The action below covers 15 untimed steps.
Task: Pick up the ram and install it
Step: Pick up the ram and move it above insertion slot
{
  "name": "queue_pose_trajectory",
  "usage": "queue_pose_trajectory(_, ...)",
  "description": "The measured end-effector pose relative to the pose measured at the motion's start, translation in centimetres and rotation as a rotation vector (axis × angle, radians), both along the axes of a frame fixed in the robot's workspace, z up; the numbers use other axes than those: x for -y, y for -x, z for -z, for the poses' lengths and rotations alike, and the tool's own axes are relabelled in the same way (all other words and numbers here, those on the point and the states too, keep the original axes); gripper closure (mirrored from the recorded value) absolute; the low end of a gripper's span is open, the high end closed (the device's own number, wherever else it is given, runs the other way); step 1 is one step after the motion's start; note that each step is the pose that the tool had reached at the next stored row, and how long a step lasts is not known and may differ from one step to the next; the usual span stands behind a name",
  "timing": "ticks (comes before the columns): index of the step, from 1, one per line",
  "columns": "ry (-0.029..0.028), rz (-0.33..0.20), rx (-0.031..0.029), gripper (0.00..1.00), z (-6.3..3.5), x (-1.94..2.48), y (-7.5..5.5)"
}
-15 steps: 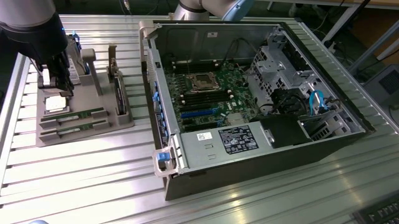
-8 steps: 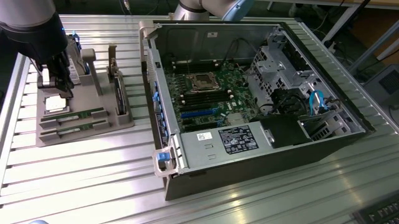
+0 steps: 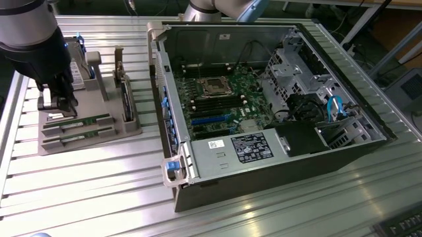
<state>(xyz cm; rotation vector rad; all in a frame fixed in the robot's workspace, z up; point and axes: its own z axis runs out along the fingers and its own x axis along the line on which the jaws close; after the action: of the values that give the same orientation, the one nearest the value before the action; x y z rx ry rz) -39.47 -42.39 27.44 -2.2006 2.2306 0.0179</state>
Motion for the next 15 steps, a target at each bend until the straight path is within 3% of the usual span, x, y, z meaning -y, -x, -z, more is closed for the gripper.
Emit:
queue_pose_trajectory(2, -0.0002, -0.004, 0.0007, 0.69, 0.3, 0.23, 0.0)
queue_pose_trajectory(10, 0.0, -0.103, 0.0005, 0.69, 1.1, 0.27, 0.1)
queue_pose_trajectory(15, -0.0001, -0.116, 0.0006, 0.69, 1.51, 0.29, 0.3)
